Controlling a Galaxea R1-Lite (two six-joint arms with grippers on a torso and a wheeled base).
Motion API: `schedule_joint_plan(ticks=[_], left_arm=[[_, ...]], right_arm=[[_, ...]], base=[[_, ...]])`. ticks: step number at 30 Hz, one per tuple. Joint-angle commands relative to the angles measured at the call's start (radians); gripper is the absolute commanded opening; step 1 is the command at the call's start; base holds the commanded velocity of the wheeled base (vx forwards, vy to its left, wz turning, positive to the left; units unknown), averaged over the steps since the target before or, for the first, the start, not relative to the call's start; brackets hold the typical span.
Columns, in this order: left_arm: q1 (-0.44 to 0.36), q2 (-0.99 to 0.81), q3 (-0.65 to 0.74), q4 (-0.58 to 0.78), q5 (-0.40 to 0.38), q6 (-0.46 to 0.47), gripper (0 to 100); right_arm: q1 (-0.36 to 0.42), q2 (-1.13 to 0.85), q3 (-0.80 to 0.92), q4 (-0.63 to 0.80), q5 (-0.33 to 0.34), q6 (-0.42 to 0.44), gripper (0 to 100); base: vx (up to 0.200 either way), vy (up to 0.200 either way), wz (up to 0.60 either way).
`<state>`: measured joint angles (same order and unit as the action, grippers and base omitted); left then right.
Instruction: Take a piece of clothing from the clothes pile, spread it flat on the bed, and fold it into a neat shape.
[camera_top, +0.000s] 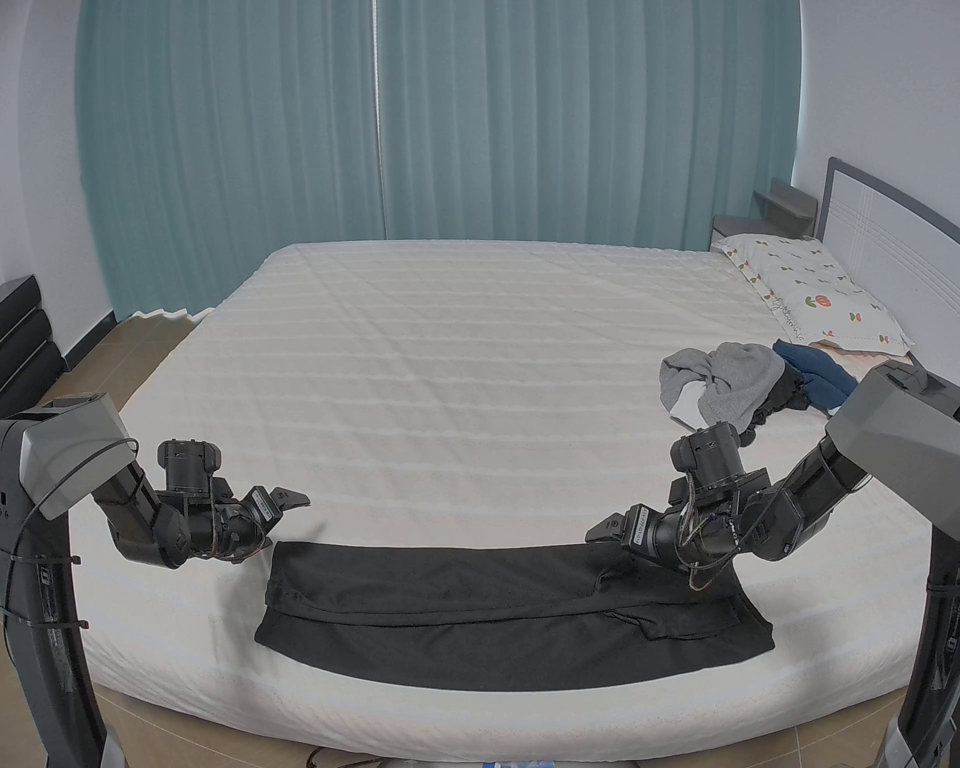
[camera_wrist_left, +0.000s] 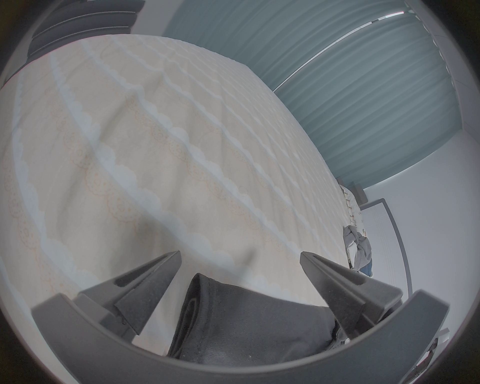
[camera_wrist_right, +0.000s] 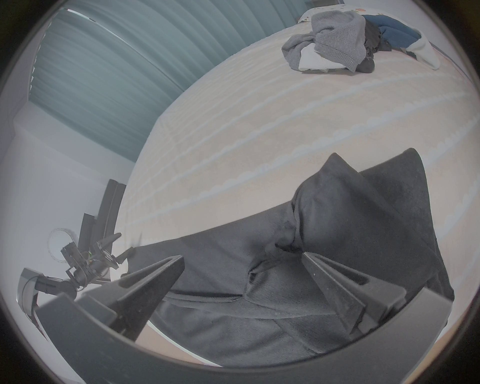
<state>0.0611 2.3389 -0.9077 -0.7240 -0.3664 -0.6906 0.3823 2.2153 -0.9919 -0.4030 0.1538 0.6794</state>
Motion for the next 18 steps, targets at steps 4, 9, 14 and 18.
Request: schedule_joint_plan(ticks=[4, 9, 14, 18], left_arm=[[0.0, 0.002, 0.0, 0.0, 0.001, 0.002, 100], [0.0, 0.002, 0.0, 0.0, 0.001, 0.003, 100], [-0.001, 0.002, 0.0, 0.002, 0.001, 0.005, 100], [-0.001, 0.002, 0.0, 0.003, 0.001, 0.005, 100]], right_arm=[[0.004, 0.017, 0.002, 0.024, -0.005, -0.029, 100], [0.01, 0.058, -0.004, 0.023, -0.007, -0.032, 100], [0.012, 0.099, -0.04, 0.012, -0.005, -0.029, 100], [0.016, 0.116, -0.091, -0.002, -0.008, -0.012, 100]], base=[[0.0, 0.0, 0.0], [0.0, 0.0, 0.0], [0.0, 0.0, 0.0], [0.0, 0.0, 0.0]])
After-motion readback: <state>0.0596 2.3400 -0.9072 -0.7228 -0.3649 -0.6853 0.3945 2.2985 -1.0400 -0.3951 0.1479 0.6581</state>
